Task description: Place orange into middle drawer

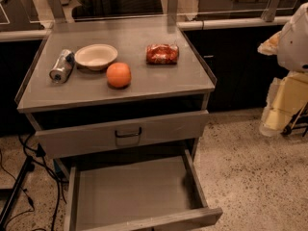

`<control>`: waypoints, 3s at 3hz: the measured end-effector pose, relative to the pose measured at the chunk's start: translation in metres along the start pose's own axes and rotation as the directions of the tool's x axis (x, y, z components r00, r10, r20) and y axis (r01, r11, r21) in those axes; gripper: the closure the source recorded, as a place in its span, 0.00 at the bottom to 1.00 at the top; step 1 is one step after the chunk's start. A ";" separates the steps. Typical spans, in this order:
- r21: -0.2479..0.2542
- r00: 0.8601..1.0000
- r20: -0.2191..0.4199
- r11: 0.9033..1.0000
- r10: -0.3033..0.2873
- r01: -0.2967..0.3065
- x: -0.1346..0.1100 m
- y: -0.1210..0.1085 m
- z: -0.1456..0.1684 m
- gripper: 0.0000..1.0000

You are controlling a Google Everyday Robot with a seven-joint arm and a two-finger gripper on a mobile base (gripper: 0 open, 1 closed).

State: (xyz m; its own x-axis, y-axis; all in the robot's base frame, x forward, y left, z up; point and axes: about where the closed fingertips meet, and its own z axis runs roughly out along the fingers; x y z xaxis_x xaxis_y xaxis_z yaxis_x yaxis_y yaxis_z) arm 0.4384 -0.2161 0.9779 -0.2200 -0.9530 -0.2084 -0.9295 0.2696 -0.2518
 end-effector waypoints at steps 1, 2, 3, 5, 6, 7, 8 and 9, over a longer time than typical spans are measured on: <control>0.005 1.000 0.003 1.000 -0.005 0.005 -0.002 -0.001 -0.001 0.00; 0.008 0.996 0.040 0.997 -0.081 0.080 -0.035 -0.016 -0.003 0.00; 0.006 0.982 0.077 0.985 -0.170 0.170 -0.081 -0.037 0.001 0.00; -0.033 0.950 0.146 0.958 -0.277 0.285 -0.156 -0.050 0.014 0.00; -0.018 0.948 0.152 0.959 -0.278 0.284 -0.159 -0.052 0.013 0.00; -0.024 0.948 0.151 0.957 -0.281 0.288 -0.178 -0.053 0.034 0.00; -0.069 0.948 0.180 0.957 -0.264 0.280 -0.224 -0.070 0.067 0.00; -0.071 0.947 0.187 0.958 -0.261 0.278 -0.228 -0.071 0.072 0.00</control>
Offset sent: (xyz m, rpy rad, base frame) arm 0.0503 0.0652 0.0294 0.0288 -0.0417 0.2076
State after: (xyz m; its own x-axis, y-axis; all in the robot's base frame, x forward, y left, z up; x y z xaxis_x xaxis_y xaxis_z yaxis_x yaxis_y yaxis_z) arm 0.5763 -0.0077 0.9754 0.0900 -0.9470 -0.3084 -0.9726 -0.0170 -0.2318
